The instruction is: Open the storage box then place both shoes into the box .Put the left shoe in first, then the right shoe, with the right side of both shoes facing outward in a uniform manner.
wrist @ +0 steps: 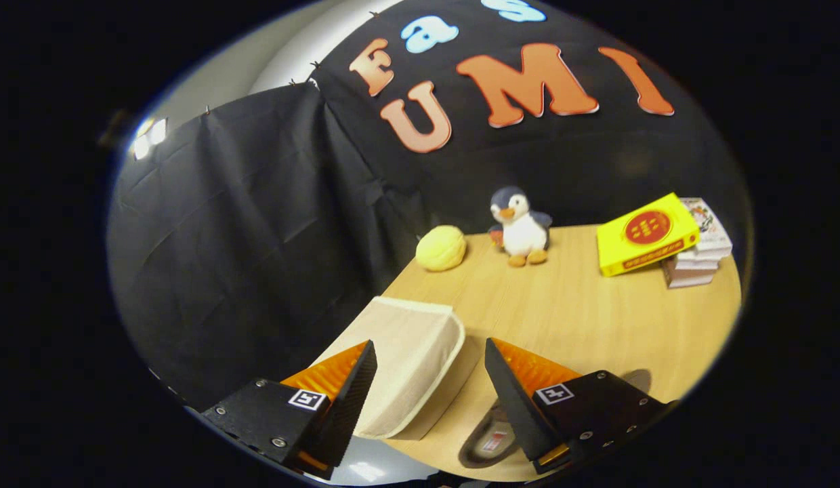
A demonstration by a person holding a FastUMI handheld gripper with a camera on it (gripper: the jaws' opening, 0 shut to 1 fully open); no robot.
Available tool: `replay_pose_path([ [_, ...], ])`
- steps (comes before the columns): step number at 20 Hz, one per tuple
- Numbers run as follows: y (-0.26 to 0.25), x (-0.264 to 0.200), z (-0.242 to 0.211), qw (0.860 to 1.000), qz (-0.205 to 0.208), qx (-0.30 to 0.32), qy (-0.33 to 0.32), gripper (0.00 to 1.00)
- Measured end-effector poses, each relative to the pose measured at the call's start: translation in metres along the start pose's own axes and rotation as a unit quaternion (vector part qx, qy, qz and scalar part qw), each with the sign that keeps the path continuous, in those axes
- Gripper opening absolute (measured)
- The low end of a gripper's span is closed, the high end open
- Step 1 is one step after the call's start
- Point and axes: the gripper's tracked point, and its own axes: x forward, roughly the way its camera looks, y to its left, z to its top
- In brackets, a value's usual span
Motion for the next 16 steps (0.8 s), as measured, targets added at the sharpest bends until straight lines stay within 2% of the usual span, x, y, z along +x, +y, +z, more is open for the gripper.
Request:
replay_pose_path([
  [8,0.015,0.058,-0.08,0.991,0.032,0.071,0.11,0.96],
  [14,0.02,0.079,-0.1,0.985,0.041,0.089,0.139,0.96],
  [16,0.024,0.086,-0.105,0.982,0.051,0.112,0.144,0.96],
])
